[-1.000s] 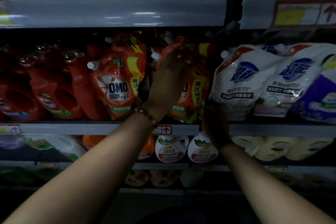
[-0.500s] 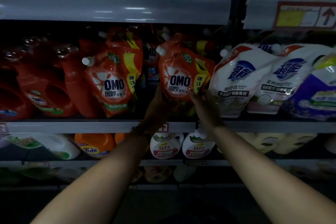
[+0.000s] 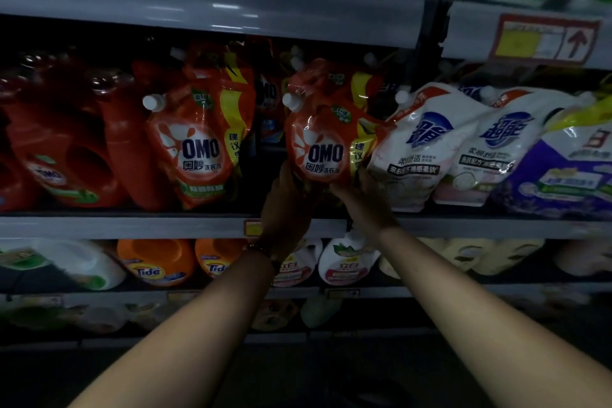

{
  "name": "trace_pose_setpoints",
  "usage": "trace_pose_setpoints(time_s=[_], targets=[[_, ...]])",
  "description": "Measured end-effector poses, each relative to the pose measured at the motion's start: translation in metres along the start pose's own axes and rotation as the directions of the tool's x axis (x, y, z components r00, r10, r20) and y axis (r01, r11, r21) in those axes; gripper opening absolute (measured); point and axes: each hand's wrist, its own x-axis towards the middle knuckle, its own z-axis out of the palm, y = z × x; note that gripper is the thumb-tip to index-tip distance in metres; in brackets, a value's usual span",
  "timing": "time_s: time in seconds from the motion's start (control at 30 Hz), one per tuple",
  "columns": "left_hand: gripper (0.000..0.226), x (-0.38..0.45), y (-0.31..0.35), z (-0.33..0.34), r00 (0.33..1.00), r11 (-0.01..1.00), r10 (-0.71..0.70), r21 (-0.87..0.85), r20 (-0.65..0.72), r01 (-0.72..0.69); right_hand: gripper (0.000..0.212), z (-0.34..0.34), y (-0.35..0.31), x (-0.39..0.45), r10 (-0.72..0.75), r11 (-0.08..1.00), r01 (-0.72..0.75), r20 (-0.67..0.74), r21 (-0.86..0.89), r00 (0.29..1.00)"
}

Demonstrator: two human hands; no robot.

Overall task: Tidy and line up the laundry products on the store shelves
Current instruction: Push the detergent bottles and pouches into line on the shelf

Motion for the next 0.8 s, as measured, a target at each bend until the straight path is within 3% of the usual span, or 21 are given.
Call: trace_pose_setpoints(time_s=[0.07,0.13,0.23,0.3,0.37,0.5,0.6,0.7,0.8], targets=[[0.083,-0.008,0.0,-0.009,0.998,0.994,0.054,0.092,0.024,-0.056,0.063,0.001,-0.005,-0.005,-0.037,0.996,0.037,0.005,-0.078,0.999],[0.077,-0.017,0.0,-0.02,0.99,0.966,0.132,0.217,0.043,-0.138,0.071,0.002,-0.011,-0.012,-0.101,0.959,0.099,0.005,-0.265,0.995],[0.065,-0.027,-0.004,-0.043,0.969,0.912,0.247,0.343,-0.024,-0.224,0.089,0.008,-0.011,-0.023,-0.128,0.793,0.159,0.093,-0.589,0.987],[0.061,-0.032,-0.008,-0.061,0.941,0.846,0.335,0.458,-0.054,-0.275,0.089,0.015,-0.013,-0.03,-0.137,0.661,0.227,0.182,-0.716,0.974],[0.062,-0.035,-0.009,-0.079,0.933,0.803,0.355,0.529,-0.057,-0.274,0.086,0.025,-0.021,-0.036,-0.157,0.582,0.289,0.244,-0.76,0.957],[0.065,-0.034,-0.01,-0.113,0.948,0.827,0.303,0.521,-0.095,-0.212,0.089,0.059,-0.038,-0.034,-0.13,0.567,0.355,0.344,-0.744,0.93],[0.066,-0.027,-0.01,-0.135,0.936,0.804,0.32,0.564,-0.145,-0.188,0.086,0.09,-0.043,-0.02,-0.205,0.524,0.45,0.405,-0.723,0.891],[0.064,-0.015,-0.008,-0.152,0.919,0.706,0.372,0.683,-0.132,-0.187,0.088,0.12,-0.049,-0.004,-0.247,0.623,0.463,0.402,-0.631,0.881],[0.061,0.005,-0.008,-0.168,0.905,0.641,0.413,0.738,-0.101,-0.21,0.08,0.142,-0.059,0.006,-0.08,0.914,0.199,0.323,-0.354,0.943]])
